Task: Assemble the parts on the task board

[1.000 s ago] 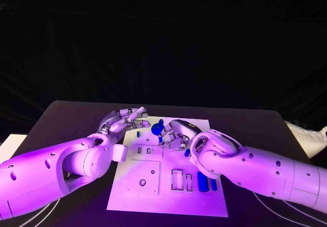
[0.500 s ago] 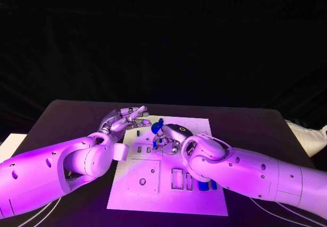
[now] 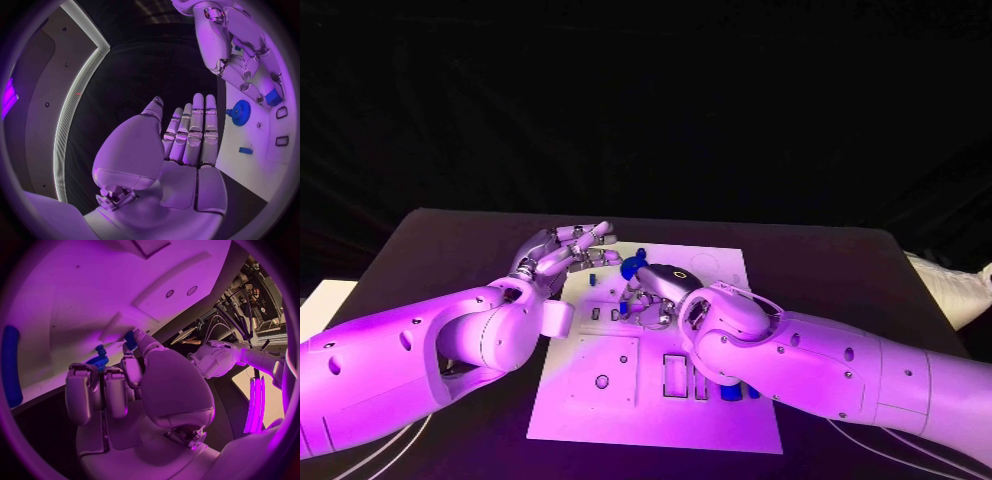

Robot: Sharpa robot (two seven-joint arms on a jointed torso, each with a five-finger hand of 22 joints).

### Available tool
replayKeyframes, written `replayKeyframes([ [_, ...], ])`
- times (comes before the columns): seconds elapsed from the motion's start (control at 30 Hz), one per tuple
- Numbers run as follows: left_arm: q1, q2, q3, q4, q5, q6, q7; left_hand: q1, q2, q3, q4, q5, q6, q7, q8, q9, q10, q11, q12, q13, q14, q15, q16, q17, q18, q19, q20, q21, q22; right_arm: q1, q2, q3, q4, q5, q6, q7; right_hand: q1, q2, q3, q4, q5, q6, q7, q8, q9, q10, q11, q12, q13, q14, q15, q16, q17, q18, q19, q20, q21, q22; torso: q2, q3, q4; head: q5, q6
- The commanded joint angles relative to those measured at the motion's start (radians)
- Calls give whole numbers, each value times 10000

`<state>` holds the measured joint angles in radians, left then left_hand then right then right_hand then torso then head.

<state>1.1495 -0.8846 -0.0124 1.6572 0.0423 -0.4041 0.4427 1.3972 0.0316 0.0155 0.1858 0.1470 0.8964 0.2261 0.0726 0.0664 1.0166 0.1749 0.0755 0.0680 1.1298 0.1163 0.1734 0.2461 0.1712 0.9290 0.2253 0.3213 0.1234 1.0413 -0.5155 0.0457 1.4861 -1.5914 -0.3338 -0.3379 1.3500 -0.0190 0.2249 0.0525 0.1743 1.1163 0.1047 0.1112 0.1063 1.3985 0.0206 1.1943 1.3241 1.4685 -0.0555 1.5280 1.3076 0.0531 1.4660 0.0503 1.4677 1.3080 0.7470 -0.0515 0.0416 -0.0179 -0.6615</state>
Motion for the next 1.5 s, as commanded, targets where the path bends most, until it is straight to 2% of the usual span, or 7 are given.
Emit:
replayKeyframes([
  [0.03, 7, 25, 5, -1, 3, 181, 79, -18, 110, 15, -45, -31, 23, 136, -34, -2, 13, 60, -66, 0, 0, 64, -54, 16, 115, 0, 63, -68, -9, -35, 25, -18, -37, -198, 357, -105, -33, 45, 3, 37, 39, 149, -97, 42, 177, 51, -91, 3, -244, 841, -25, -51, 1801, -50, 47, -25, -37, 309, -8, -4, -2, -15, -32],
  [0.37, 7, 31, 5, -8, 3, 177, 64, -18, 110, 15, -45, -31, 23, 136, -34, -2, 13, 60, -66, 0, 0, 64, -54, 16, 115, 0, 63, -68, -9, -77, -19, -30, 28, -321, 732, -252, -231, -197, -46, 48, 40, -42, -5, -99, 159, -45, -17, -179, -352, 824, 32, -101, 1726, -43, 27, 18, -65, 267, -3, 1, -3, 22, -139],
  [0.5, 7, 33, 5, -11, 3, 187, 49, -18, 110, 15, -45, -31, 23, 136, -34, -2, 13, 60, -66, 0, 0, 64, -54, 16, 115, 0, 63, -68, -9, -80, -44, -32, 58, -413, 839, -317, -192, -380, -58, -53, 18, -69, 12, -132, 163, -86, -3, -259, -401, 818, 47, -119, 1700, -38, 16, 37, -81, 244, -8, 0, -3, 16, -157],
  [0.67, 7, 37, 5, -20, 3, 198, 31, -18, 110, 15, -45, -31, 23, 136, -34, -2, 13, 60, -66, 0, 0, 64, -54, 16, 115, 0, 63, -68, -9, -85, -90, -33, 108, -458, 899, -393, -199, -451, -65, -79, 31, -80, 24, -148, 164, -97, 6, -284, -416, 815, 54, -127, 1689, -37, 13, 45, -85, 240, -7, 7, 3, -7, -183],
  [0.83, 7, 34, 4, -26, 3, 200, 23, -9, 116, 20, -58, -32, 24, 135, -35, -2, 9, 60, -71, -1, -1, 65, -69, 28, 115, 0, 64, -73, -15, -93, -113, -33, 152, -492, 910, -466, -271, -529, -85, -65, 71, -105, 48, -177, 163, -127, 26, -355, -462, 810, 70, -143, 1668, -32, 1, 58, -101, 213, -2, -2, -9, -6, -219],
  [1.17, 7, 31, 4, -27, 3, 173, 25, -11, 119, 21, -57, -32, 24, 135, -35, -2, 9, 61, -72, -1, -1, 65, -71, 30, 115, 0, 64, -73, -16, -95, -95, -35, 165, -617, 742, -699, -600, -756, -150, 123, 66, -584, 211, -450, 64, -621, 165, -1349, -1156, 757, 182, -286, 1465, -6, -71, 153, -192, 70, -10, -6, 0, -17, -200],
  [1.5, 7, 27, 4, -31, 3, 185, 13, -11, 119, 21, -57, -32, 24, 135, -35, -2, 9, 61, -72, -1, -1, 65, -71, 30, 115, 0, 64, -73, -16, -96, -78, -36, 189, -627, 197, -676, -940, -1058, -464, 490, -233, -1171, 334, -488, -47, -826, 289, -1687, -1439, 744, 296, -345, 1405, 12, -109, 260, -251, -10, -13, -4, 0, -12, -196],
])
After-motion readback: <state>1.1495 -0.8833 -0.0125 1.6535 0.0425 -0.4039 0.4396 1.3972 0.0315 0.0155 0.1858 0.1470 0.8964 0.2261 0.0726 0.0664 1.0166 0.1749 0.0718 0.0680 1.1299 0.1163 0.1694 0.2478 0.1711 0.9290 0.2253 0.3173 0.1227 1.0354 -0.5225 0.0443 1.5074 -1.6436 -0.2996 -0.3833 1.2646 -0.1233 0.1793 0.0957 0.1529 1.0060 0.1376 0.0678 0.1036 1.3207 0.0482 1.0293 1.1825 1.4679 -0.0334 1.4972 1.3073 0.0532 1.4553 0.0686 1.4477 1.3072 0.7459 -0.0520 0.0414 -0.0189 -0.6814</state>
